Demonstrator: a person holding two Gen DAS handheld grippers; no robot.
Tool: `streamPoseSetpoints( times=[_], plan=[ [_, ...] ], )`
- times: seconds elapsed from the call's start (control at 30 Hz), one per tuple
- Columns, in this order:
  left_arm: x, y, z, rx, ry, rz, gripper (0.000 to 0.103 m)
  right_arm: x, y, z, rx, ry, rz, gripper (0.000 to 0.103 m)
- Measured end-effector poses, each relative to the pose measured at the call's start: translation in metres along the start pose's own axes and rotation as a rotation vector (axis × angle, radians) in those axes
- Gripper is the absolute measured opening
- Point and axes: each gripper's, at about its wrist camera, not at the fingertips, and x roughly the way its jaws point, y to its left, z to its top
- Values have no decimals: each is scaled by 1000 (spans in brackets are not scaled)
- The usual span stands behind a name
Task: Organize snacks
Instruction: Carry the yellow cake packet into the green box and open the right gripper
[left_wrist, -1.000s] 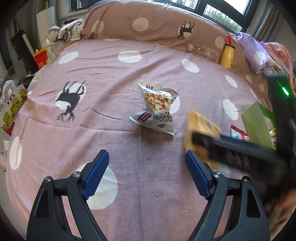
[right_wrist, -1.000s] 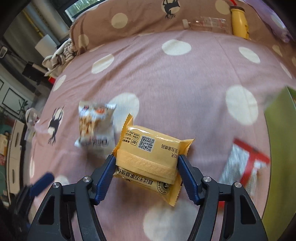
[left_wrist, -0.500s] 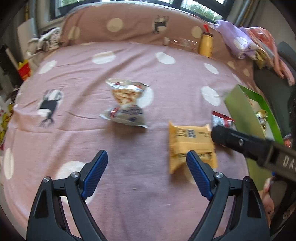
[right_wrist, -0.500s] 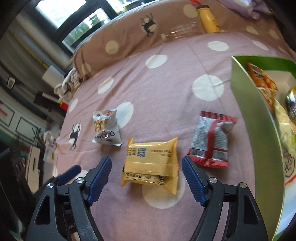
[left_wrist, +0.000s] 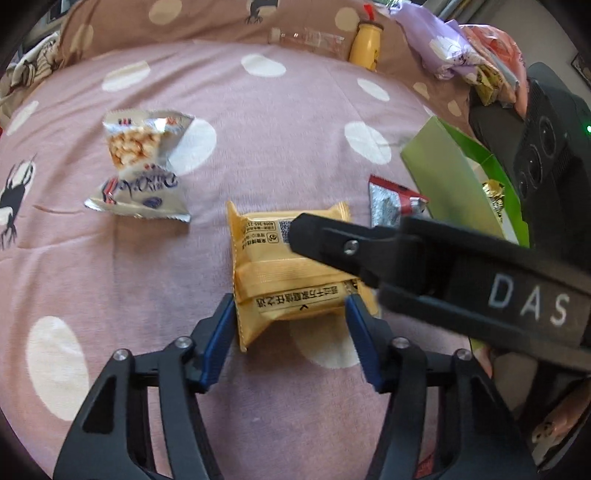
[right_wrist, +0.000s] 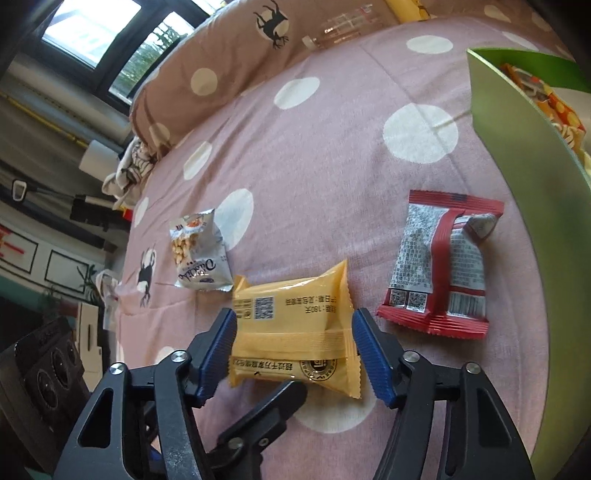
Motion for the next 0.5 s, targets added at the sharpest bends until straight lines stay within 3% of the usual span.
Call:
streamPoseSetpoints(
  times=[0.27,0.4,0.5],
  plan=[
    [-7,-8,-2,43,-42,34,45,-8,4,-5,-33,-27,-27,55],
    [-21,-25,-6,90,-89,59,43,-26,12,-8,-68,-83,-39,55],
    [-36,-36,-4,112,-140,30,42,-50,15,-10,-83,-156,-39,55]
  ],
)
